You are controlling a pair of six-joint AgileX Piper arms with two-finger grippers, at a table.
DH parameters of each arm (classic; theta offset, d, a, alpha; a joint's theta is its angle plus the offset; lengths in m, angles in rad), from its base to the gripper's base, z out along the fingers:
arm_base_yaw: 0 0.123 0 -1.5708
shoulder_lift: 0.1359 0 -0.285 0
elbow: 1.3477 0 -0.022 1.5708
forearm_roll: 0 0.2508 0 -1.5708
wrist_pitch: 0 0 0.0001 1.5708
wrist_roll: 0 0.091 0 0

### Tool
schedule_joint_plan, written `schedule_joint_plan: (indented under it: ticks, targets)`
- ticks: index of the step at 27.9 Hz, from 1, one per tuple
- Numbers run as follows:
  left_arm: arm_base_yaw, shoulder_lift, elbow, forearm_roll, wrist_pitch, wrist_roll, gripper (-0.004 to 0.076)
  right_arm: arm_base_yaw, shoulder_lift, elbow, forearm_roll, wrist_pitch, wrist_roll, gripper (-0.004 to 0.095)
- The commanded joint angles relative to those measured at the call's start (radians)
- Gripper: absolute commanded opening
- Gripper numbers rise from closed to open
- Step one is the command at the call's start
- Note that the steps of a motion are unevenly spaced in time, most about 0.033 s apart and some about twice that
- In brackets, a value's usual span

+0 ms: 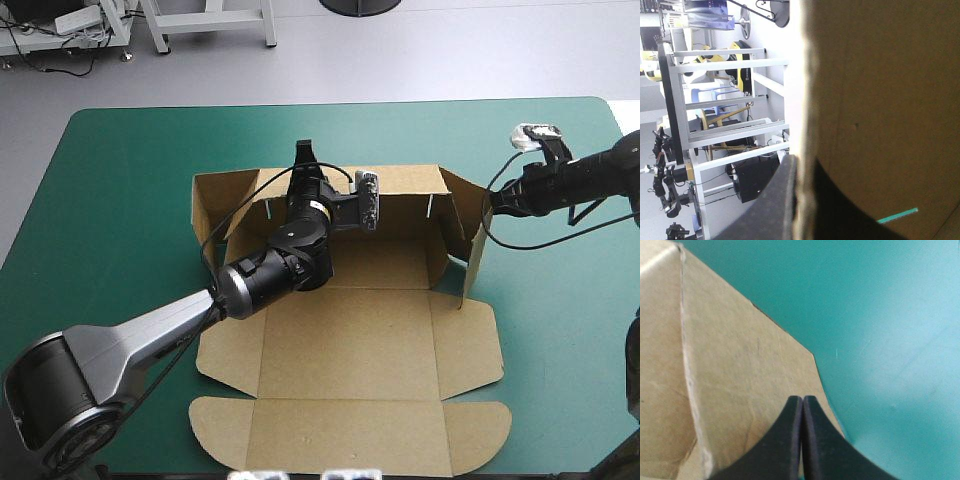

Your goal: Fold the box

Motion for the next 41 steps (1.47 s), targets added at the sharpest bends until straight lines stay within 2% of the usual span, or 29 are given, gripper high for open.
schedule_joint_plan:
  ticks: [1, 5, 7, 10, 14, 22, 32, 41]
  targets:
    - [-0.005, -0.034, -0.020, -0.018, 0.032, -0.016, -0.0006, 0.002, -0.058, -0.004, 0.006, 0.035, -0.014, -0.0025]
    - [-0.005, -0.034, -0.020, -0.018, 0.029, -0.016, -0.0006, 0.030, -0.058, -0.004, -0.003, 0.035, -0.042, -0.0015]
    - [-0.005, -0.034, -0.020, -0.013, 0.025, -0.016, -0.0006, 0.057, -0.058, -0.004, -0.052, 0.033, -0.046, 0.0009]
    - [-0.005, -0.034, -0.020, -0.013, 0.021, -0.016, -0.0006, 0.136, -0.058, -0.004, -0.211, 0.022, -0.037, 0.0187]
    - [-0.005, -0.034, -0.020, -0.013, 0.023, -0.016, -0.0006, 0.153, -0.058, -0.004, -0.249, 0.025, -0.008, 0.0293]
    - [-0.005, -0.034, -0.020, 0.004, 0.031, -0.036, -0.0006, 0.160, -0.067, -0.003, -0.326, 0.035, 0.122, 0.0301]
    - [-0.005, -0.002, -0.020, 0.067, 0.029, -0.038, -0.0006, 0.176, -0.108, -0.003, -0.294, 0.035, 0.125, 0.0301]
    - [-0.005, 0.015, -0.020, 0.148, 0.043, -0.148, -0.0006, 0.269, -0.108, -0.003, -0.295, 0.035, 0.125, 0.0301]
